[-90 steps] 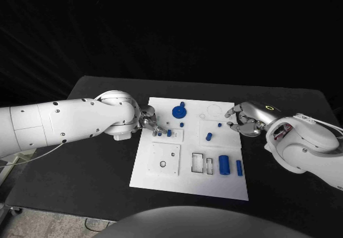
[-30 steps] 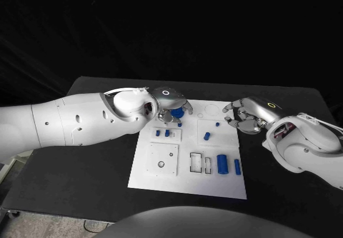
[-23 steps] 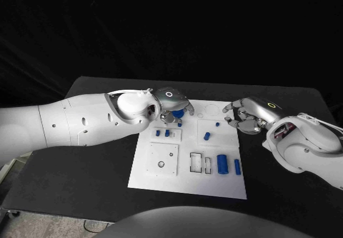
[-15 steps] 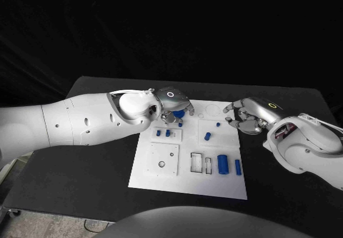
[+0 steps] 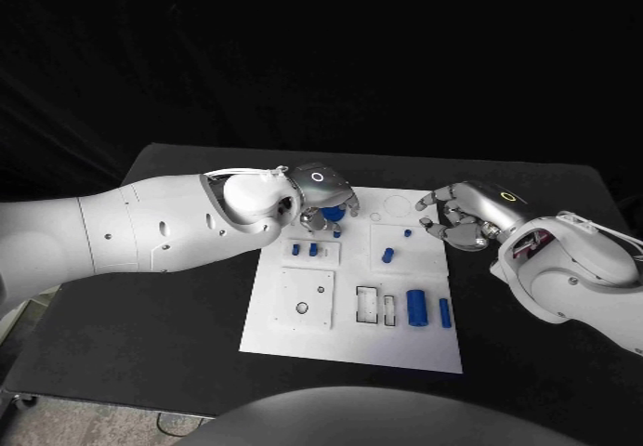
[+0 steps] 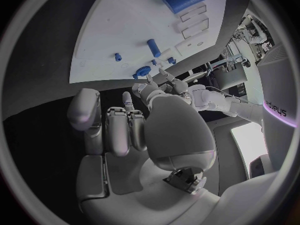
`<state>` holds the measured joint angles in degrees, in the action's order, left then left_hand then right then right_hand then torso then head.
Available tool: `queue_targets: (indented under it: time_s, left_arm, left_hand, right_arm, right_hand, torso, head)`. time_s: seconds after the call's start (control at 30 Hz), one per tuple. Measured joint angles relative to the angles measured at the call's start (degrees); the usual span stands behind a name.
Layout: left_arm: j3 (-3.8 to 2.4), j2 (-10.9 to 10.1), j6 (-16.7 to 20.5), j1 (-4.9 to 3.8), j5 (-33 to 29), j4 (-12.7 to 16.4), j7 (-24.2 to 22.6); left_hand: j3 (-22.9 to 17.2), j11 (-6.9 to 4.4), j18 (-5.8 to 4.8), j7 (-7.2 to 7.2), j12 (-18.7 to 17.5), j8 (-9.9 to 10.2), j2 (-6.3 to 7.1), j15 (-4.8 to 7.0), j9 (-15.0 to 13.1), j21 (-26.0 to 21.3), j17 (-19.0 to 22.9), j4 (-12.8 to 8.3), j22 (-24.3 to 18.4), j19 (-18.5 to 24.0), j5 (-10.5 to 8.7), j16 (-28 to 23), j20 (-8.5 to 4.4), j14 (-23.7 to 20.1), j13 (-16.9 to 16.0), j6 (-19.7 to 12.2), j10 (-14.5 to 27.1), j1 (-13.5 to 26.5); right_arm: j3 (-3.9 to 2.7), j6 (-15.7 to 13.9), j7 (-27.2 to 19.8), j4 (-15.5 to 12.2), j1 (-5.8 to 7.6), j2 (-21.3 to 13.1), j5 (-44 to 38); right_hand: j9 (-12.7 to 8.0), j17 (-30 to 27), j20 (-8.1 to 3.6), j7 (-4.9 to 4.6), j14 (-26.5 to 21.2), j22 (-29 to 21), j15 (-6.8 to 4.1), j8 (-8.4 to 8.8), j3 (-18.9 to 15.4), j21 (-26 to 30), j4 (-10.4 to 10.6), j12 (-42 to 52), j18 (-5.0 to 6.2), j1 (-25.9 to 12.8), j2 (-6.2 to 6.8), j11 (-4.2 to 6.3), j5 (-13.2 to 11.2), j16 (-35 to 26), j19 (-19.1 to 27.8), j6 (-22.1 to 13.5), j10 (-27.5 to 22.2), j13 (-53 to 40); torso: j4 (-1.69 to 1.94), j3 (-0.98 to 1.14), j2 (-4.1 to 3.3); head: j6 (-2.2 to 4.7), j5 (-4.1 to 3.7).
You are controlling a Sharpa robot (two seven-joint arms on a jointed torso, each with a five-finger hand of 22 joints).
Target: Assemble the parts on the task board
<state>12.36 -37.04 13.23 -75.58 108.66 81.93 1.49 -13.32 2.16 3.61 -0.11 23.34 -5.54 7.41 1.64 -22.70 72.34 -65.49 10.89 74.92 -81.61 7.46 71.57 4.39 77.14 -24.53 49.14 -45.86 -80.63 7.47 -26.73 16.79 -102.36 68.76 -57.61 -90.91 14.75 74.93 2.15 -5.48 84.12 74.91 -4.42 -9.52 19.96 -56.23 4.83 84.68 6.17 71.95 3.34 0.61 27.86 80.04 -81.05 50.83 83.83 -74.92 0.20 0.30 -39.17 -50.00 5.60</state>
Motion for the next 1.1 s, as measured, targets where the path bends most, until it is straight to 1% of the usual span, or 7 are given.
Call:
queue_targets:
  time_s: [0.23, 0.37, 0.57, 0.63, 0.73, 0.87, 1.1]
  left_arm:
    - [0.0, -0.23, -0.99, 0.3, -0.47, -0.03, 0.54]
    - [0.0, -0.19, -1.39, 0.41, -0.78, -0.11, 0.77]
    - [0.0, 0.34, -1.63, 0.62, -1.12, -0.69, 0.89]
    - [0.0, 0.6, -1.63, 0.79, -1.18, -0.91, 0.89]
    - [0.0, 0.94, -1.62, 1.06, -1.26, -1.2, 0.89]
    - [-0.01, 1.28, -1.61, 1.5, -1.33, -1.51, 0.83]
    - [-0.01, 1.57, -1.62, 2.02, -1.42, -2.08, 0.73]
  left_hand:
    - [0.41, -0.02, 0.0, 0.23, 0.18, 0.0, -0.12, 0.0, 0.43, 0.0, 0.52, 0.4, 0.0, -0.2, -0.31, 0.04, -0.2, 0.0, 0.05, 0.22, -0.02, 0.84]
    - [0.25, -0.17, -0.01, 1.49, 0.18, 0.0, 0.08, 0.0, 0.88, 0.0, 0.84, 0.56, -0.01, -0.2, -0.31, 0.32, -0.2, 0.0, 0.31, 0.24, -0.17, 1.13]
    - [0.23, -0.5, -0.01, 3.23, -0.11, 0.0, 0.08, 0.32, 1.45, 0.0, 1.68, 0.53, -0.01, -0.2, -0.31, 0.32, -0.2, -0.32, 0.8, 1.99, -0.5, 1.13]
    - [-0.02, -0.5, -0.01, 3.6, -0.26, 0.0, 0.08, 0.32, 1.58, 0.0, 2.01, 0.28, -0.01, -0.2, 0.19, 0.32, -0.2, -0.32, 0.9, 2.36, -0.5, 1.13]
    - [-0.47, -0.94, -0.01, 3.47, -0.26, 0.0, -0.18, 0.32, 1.85, 0.0, 2.22, -0.04, -0.01, -0.2, 1.0, 0.32, -0.2, -0.32, 0.97, 2.7, -0.94, 0.87]
    - [-0.94, -0.91, 0.0, 3.26, 0.02, 0.0, -0.32, 0.32, 2.22, 0.0, 2.37, -0.15, -0.01, -0.24, 1.66, 0.32, -0.24, -0.32, 0.97, 3.08, -2.14, 0.73]
    - [-1.35, -1.01, -0.01, 3.14, 0.18, 0.0, -0.32, 0.32, 2.35, 0.0, 2.5, -0.25, -0.01, -0.41, 1.97, 0.65, -0.41, -0.32, 1.03, 3.6, -3.06, 0.73]
  right_arm:
    - [0.0, -0.14, -0.22, 0.15, -0.01, 0.03, 0.05]
    - [0.0, -0.19, -0.32, 0.23, -0.04, 0.03, 0.09]
    - [0.0, -0.21, -0.44, 0.34, -0.1, 0.06, 0.23]
    - [0.0, -0.21, -0.48, 0.38, -0.13, 0.06, 0.3]
    - [0.0, -0.22, -0.52, 0.4, -0.17, 0.06, 0.38]
    - [0.0, -0.22, -0.59, 0.39, -0.22, -0.02, 0.49]
    - [0.0, -0.23, -0.63, 0.38, -0.26, -0.19, 0.63]
  right_hand:
    - [-0.05, -0.01, 0.0, 0.0, 0.0, -0.01, 0.0, 0.0, 0.0, 0.0, 0.0, 0.0, 0.0, 0.0, 0.0, 0.0, 0.23, 0.0, 0.0, 0.0, 0.0, 0.01]
    - [-0.05, -0.01, 0.0, 0.0, 0.0, -0.01, 0.0, 0.0, 0.02, 0.0, 0.02, 0.0, 0.0, 0.0, 0.0, 0.0, 0.23, 0.0, 0.0, 0.0, 0.0, 0.01]
    - [-0.05, -0.01, 0.0, 0.0, 0.0, -0.01, 0.0, 0.0, 0.31, 0.21, 0.01, 0.0, 0.0, 0.0, 0.0, 0.0, 0.23, 0.0, 0.0, 0.0, 0.0, 0.01]
    - [-0.05, -0.01, 0.0, 0.0, 0.0, -0.01, 0.0, 0.0, 0.31, 0.21, 0.01, 0.0, 0.0, 0.0, 0.0, 0.0, 0.22, 0.0, 0.0, 0.0, 0.0, 0.01]
    - [-0.05, -0.01, 0.0, 0.0, 0.0, -0.01, 0.0, 0.0, 0.31, 0.21, 0.01, 0.0, 0.0, 0.0, 0.0, 0.0, 0.22, 0.0, 0.0, 0.0, 0.0, 0.01]
    - [-0.05, -0.01, 0.0, 0.0, 0.0, -0.01, 0.0, 0.0, 0.31, 0.21, 0.01, 0.0, 0.0, 0.0, 0.0, 0.0, 0.22, 0.0, 0.0, 0.0, 0.0, 0.01]
    - [-0.05, -0.02, 0.0, 0.0, 0.0, 0.04, 0.0, 0.0, 0.31, 0.21, 0.01, 0.0, 0.0, 0.0, 0.0, 0.0, 0.22, 0.0, 0.0, 0.0, 0.0, 0.01]
  torso:
    - [0.04, -0.01, -0.01]
    - [0.07, -0.01, 0.0]
    - [0.07, -0.01, 0.01]
    - [0.07, -0.02, 0.01]
    - [0.03, -0.03, -0.01]
    - [0.03, -0.03, -0.02]
    - [0.03, 0.01, -0.02]
  head:
    - [0.0, -0.21]
    - [0.0, -0.26]
    - [0.0, -0.21]
    - [0.0, -0.25]
    - [0.0, -0.26]
    - [0.0, -0.34]
    - [0.0, -0.41]
